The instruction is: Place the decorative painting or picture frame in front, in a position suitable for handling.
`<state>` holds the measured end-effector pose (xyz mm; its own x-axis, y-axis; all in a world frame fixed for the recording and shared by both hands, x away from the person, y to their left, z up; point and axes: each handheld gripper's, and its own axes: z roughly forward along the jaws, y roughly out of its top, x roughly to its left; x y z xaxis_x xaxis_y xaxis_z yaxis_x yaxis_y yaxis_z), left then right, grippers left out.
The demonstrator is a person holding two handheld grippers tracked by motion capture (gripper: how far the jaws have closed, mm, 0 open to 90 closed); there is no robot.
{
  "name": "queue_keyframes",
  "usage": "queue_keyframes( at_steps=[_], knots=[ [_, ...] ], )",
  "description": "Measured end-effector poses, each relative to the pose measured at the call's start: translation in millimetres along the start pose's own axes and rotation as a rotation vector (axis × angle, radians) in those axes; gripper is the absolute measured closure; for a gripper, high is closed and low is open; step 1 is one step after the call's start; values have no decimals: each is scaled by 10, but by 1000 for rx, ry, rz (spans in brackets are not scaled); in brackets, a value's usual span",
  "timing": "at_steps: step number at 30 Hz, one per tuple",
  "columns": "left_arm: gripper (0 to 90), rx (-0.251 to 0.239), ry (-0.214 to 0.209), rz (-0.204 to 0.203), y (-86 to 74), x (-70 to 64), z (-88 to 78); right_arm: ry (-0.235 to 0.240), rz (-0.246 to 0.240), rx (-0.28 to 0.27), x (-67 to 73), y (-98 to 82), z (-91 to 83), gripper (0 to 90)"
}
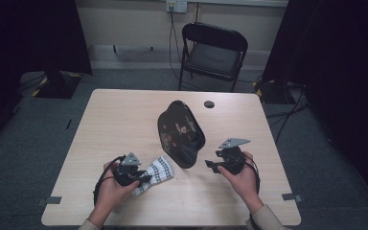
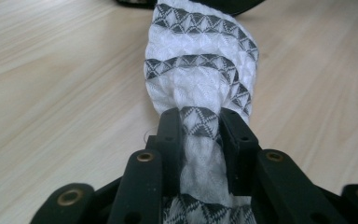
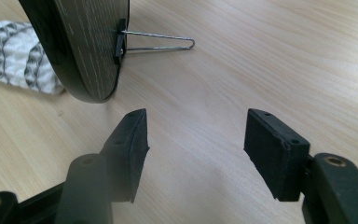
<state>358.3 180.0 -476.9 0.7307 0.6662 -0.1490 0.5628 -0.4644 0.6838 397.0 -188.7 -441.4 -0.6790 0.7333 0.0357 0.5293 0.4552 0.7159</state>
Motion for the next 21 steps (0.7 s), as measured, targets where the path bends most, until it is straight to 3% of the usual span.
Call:
queue_keyframes(
  at_steps=[4, 9, 12, 15, 19, 21],
  knots=[
    [642, -29, -4, -4, 35, 6, -50, -1, 0, 0, 7, 7, -2, 401],
    [550, -47, -10, 90, 161, -112, -5, -1, -3, 3, 18, 5, -2, 400],
    [467, -62, 13, 110, 212, -124, 5, -3, 1, -1, 25, 10, -14, 399],
    [455, -71, -10, 109, 223, -130, 20, -5, -4, -3, 31, 17, -28, 399],
    [412, -43, -43, 145, 252, -258, 152, -8, -4, -5, 26, 27, -37, 399],
    [394, 16, -28, 184, 243, -296, 257, -9, -2, -7, 25, 30, -51, 398]
  ],
)
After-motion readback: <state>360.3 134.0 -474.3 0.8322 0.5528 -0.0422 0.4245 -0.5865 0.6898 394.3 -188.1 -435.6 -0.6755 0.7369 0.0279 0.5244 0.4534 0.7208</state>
